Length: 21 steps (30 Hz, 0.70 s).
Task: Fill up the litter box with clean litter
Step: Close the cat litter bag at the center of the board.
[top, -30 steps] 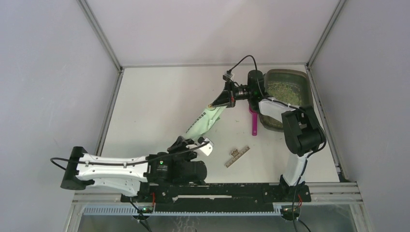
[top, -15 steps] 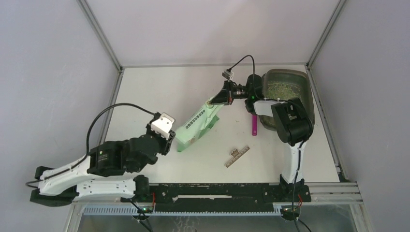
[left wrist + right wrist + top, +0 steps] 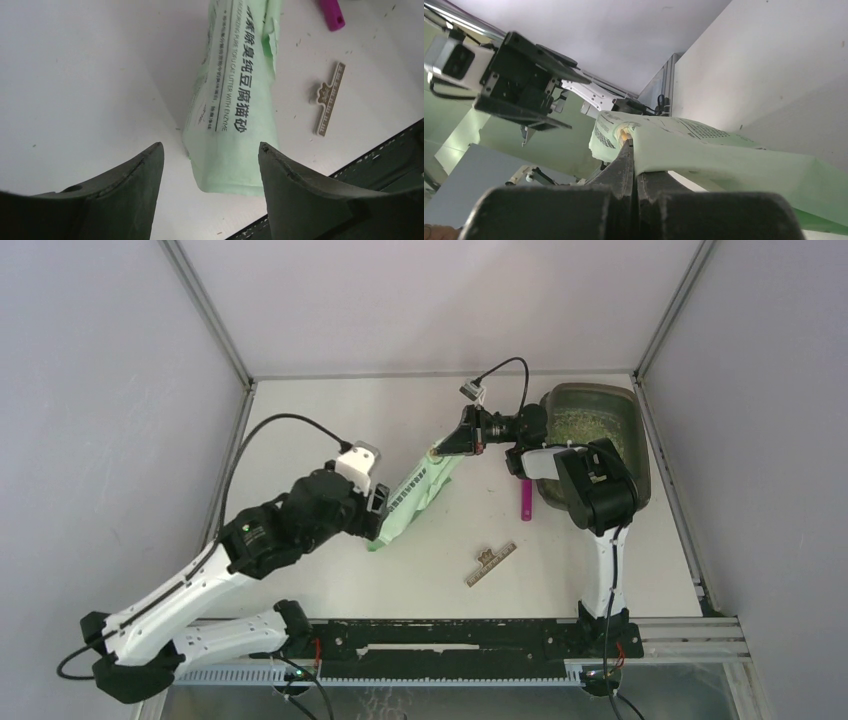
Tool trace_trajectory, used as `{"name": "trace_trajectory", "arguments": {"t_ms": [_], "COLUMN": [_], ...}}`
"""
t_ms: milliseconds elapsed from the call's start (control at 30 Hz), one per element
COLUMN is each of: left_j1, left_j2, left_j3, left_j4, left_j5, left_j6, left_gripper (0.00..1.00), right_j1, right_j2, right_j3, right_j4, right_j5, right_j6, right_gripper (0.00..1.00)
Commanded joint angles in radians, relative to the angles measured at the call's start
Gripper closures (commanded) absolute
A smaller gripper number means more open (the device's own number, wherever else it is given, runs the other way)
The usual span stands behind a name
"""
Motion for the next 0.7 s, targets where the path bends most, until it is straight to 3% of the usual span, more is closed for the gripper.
{"name": "trace_trajectory", "arguments": {"t_ms": [0, 667], "left_j1": [0.106, 0.191], "left_j2": [-0.033, 0.193], "left_j3": [-0.032, 0.004], "left_j4": [0.112, 0.113], "left_j5": [0.161, 0.278], "left_j6": [-0.008, 0.060], "left_gripper": [0.26, 0.24], "right_j1": [0.001, 0.000], "right_j2": [-0.043, 0.038], "right_j3": [0.035, 0.101], "right_j4": [0.123, 0.126], "right_j5": [0.019, 0.030], "right_j6": [-0.024, -0.054], "right_gripper": [1.00, 1.00]}}
